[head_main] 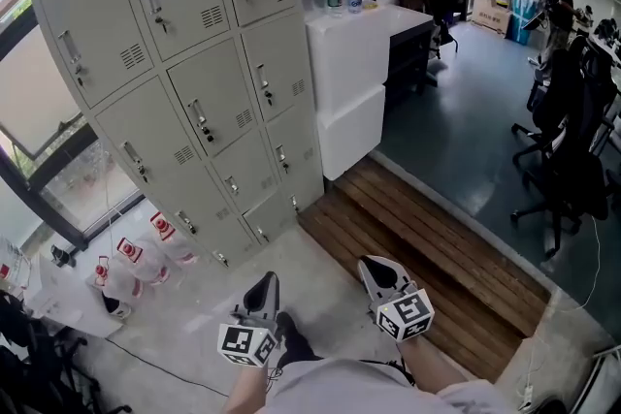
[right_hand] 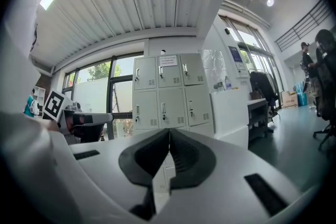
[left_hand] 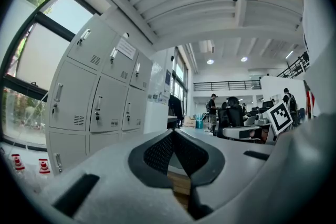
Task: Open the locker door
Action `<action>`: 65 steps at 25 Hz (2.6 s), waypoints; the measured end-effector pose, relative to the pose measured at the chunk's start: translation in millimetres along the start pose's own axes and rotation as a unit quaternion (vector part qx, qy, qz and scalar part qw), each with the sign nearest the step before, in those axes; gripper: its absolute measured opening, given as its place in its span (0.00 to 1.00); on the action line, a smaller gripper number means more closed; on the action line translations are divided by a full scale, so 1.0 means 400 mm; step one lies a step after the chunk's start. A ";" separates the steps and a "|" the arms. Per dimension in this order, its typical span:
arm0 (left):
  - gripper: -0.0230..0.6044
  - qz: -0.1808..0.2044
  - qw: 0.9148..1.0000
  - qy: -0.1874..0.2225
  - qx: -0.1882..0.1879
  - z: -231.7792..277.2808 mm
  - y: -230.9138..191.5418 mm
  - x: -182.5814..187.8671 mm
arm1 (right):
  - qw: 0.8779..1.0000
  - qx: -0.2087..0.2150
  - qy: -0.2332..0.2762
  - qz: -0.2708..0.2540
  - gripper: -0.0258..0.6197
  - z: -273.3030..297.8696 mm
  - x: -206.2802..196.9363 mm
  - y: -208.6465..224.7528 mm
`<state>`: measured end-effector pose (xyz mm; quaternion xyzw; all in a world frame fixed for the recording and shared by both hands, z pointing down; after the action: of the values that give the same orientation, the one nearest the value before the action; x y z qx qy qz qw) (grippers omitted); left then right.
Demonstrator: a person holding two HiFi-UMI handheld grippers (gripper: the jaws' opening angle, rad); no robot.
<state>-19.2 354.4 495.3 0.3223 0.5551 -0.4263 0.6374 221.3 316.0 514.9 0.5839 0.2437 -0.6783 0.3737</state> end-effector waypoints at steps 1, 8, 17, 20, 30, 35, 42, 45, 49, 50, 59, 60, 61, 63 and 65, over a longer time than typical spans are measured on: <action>0.05 0.001 1.000 -0.002 -0.003 0.020 -0.012 -0.002 | 1.000 -0.001 -0.001 0.001 0.06 0.019 -0.002 0.007; 0.05 -0.007 1.000 -0.006 -0.024 0.182 -0.216 0.001 | 1.000 -0.012 -0.004 0.008 0.06 0.264 0.013 0.051; 0.05 0.037 0.998 -0.005 -0.044 0.440 -0.654 0.141 | 1.000 -0.028 -0.003 0.005 0.06 0.767 0.146 0.071; 0.05 0.035 0.998 -0.005 -0.054 0.517 -0.773 0.174 | 1.000 -0.022 0.002 -0.004 0.06 0.910 0.199 0.066; 0.05 0.015 1.000 -0.005 -0.013 0.627 -0.940 0.183 | 1.000 -0.003 -0.016 -0.020 0.06 1.143 0.261 0.120; 0.05 0.016 1.000 -0.002 0.006 0.680 -0.965 0.204 | 0.999 0.018 -0.017 -0.022 0.06 1.218 0.292 0.164; 0.05 0.008 1.000 0.000 0.014 0.764 -0.956 0.219 | 0.999 0.029 -0.022 -0.026 0.06 1.262 0.303 0.235; 0.05 0.006 1.000 -0.003 0.018 0.782 -0.949 0.218 | 0.998 0.049 -0.020 -0.027 0.07 1.273 0.302 0.247; 0.05 0.007 1.000 -0.009 0.025 0.796 -0.944 0.213 | 0.997 0.075 -0.008 -0.024 0.39 1.281 0.308 0.255; 0.05 0.006 1.000 -0.009 0.028 0.798 -0.943 0.214 | 0.997 0.076 -0.008 -0.024 0.39 1.285 0.309 0.260; 0.05 0.000 0.998 -0.014 0.054 0.784 -0.939 0.209 | 0.995 0.088 -0.012 -0.044 0.40 1.347 0.324 0.294; 0.05 -0.001 0.998 -0.014 0.057 0.782 -0.938 0.209 | 0.995 0.089 -0.012 -0.049 0.40 1.359 0.326 0.299; 0.05 -0.001 0.998 -0.014 0.059 0.781 -0.937 0.208 | 0.994 0.089 -0.013 -0.054 0.40 1.372 0.329 0.303; 0.05 -0.002 0.998 -0.016 0.062 0.777 -0.934 0.206 | 0.994 0.091 -0.014 -0.061 0.40 1.398 0.336 0.312; 0.05 -0.002 0.998 -0.018 0.066 0.772 -0.931 0.203 | 0.993 0.092 -0.016 -0.068 0.40 1.424 0.344 0.323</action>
<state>-219.6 -93.2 492.9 0.3550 0.5148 -0.4688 0.6238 -29.1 -229.1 508.0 0.5869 0.2137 -0.7310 0.2750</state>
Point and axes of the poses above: the fingertips, and each gripper's own axes: z forward along the fingers, y to its right, x out of its top, the point moved 5 cm from there along -z, backward along the fingers, and after that the axes turned 10 degrees about -y, right-handed, at the moved point
